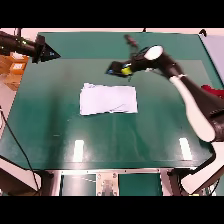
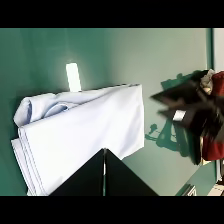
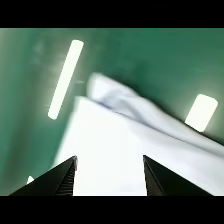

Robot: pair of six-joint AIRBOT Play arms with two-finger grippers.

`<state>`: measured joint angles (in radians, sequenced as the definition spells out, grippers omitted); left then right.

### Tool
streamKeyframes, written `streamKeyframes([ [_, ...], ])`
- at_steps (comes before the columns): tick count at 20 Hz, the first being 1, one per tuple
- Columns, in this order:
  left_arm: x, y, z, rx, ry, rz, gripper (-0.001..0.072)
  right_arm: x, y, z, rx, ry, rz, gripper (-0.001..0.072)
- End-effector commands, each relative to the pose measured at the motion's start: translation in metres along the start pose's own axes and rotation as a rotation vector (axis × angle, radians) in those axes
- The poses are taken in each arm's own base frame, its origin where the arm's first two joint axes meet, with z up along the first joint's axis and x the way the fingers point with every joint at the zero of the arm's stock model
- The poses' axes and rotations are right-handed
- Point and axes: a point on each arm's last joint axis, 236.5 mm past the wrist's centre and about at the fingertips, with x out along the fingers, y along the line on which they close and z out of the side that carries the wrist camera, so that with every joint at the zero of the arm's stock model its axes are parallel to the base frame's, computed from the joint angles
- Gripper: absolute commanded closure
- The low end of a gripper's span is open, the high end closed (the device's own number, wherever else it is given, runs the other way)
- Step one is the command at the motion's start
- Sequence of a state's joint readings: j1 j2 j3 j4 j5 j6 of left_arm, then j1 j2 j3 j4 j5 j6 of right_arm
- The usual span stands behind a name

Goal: Fold the shirts.

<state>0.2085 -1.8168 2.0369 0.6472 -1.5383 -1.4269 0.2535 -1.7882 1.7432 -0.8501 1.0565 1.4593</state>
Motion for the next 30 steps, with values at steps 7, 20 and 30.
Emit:
streamKeyframes([
  [7, -0.002, 0.002, 0.002, 0.002, -0.008, 0.006, 0.0676, -0.014, -0.165, -0.132, 0.423, 0.238, -0.109, 0.0164],
  [20, -0.002, 0.002, 0.001, 0.001, -0.007, 0.005, 0.0676, -0.076, -0.041, -0.004, 0.244, -0.075, 0.219, 0.0697],
  [30, -0.022, 0.120, -0.008, 0.014, 0.045, 0.627, 0.0677, -0.421, -0.171, 0.043, 0.427, -0.707, -0.038, 0.0697],
])
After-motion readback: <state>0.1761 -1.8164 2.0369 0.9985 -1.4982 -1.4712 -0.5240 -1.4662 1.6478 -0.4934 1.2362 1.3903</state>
